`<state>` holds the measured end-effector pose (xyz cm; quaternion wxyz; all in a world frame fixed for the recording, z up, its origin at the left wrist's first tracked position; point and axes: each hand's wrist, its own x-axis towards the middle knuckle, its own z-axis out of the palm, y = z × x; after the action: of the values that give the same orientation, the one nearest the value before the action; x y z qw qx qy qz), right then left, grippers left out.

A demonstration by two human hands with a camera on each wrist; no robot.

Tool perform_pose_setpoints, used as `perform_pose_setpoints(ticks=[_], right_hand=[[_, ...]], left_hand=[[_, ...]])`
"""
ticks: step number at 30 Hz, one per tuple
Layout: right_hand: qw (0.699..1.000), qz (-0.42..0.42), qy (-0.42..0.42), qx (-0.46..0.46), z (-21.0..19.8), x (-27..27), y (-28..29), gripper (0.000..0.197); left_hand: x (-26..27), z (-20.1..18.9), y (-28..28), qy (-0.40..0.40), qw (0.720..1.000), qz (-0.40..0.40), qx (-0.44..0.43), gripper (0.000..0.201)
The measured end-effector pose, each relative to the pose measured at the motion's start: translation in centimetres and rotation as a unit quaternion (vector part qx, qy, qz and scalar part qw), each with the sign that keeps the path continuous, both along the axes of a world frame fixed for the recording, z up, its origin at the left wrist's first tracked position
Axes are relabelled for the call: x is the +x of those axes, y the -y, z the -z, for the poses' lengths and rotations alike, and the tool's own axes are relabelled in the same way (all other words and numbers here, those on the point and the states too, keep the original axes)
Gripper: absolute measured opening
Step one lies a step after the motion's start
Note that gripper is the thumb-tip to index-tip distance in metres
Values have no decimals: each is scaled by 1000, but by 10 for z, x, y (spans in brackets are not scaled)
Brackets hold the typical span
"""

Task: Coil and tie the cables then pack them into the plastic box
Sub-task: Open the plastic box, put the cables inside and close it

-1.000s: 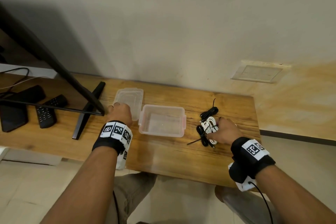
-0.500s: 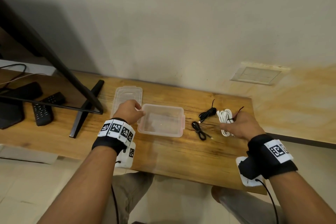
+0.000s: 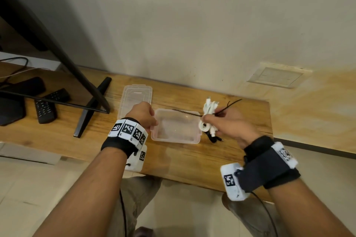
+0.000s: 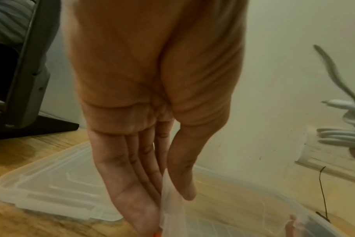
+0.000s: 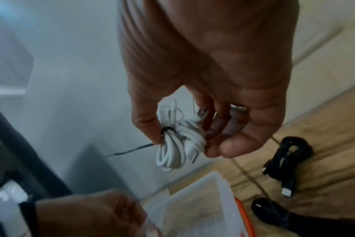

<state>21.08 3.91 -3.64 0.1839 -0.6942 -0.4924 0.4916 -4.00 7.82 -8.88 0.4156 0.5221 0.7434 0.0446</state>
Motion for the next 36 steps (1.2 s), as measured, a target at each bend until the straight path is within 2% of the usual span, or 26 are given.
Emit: perform_pose_setpoints(ticks=[4,7,8,10,14,16,19,24,27,29,33,36], right_hand=[[983,-91,154,40,13,-39,1,26],[933,-142,302,138,16,-66,10,47],[924,-145,311,170,15,-74,14,50],[927,-145,288,191,16,-86,19,49],[964,-134,217,74,31,-84,11,30],[963,-143,224,35,38,-78,5,31],[937,-160,305,59,47,-78,-4,27],[873,-188,443,80,65,-92,-3,42],[852,-197,478,83,71,-97,1,36],[858,-213,460,80,69,-94,0,35],[908,-214,355,66,56,-77,-6,27],[925,-204,315,61,53,-71,-6,29]], left_hand=[[2,-3,2,0,1000,-2,-4,24],[3,-4,4,-8,1000,-2,-3,23],[3,-5,4,-16,1000,1,0,22],[3,-6,5,-36,999,8,10,22],[5,-5,4,-28,1000,3,3,25],[6,-5,4,-17,1000,-3,-3,25],[6,-6,4,-9,1000,-8,-5,26],[4,-4,4,-3,1000,-8,-5,27],[5,-4,4,-2,1000,-6,-5,26],[5,-4,4,-1,1000,-5,-6,22],[4,-4,4,-3,1000,-8,-7,21],[4,-4,3,0,1000,-7,-8,23]])
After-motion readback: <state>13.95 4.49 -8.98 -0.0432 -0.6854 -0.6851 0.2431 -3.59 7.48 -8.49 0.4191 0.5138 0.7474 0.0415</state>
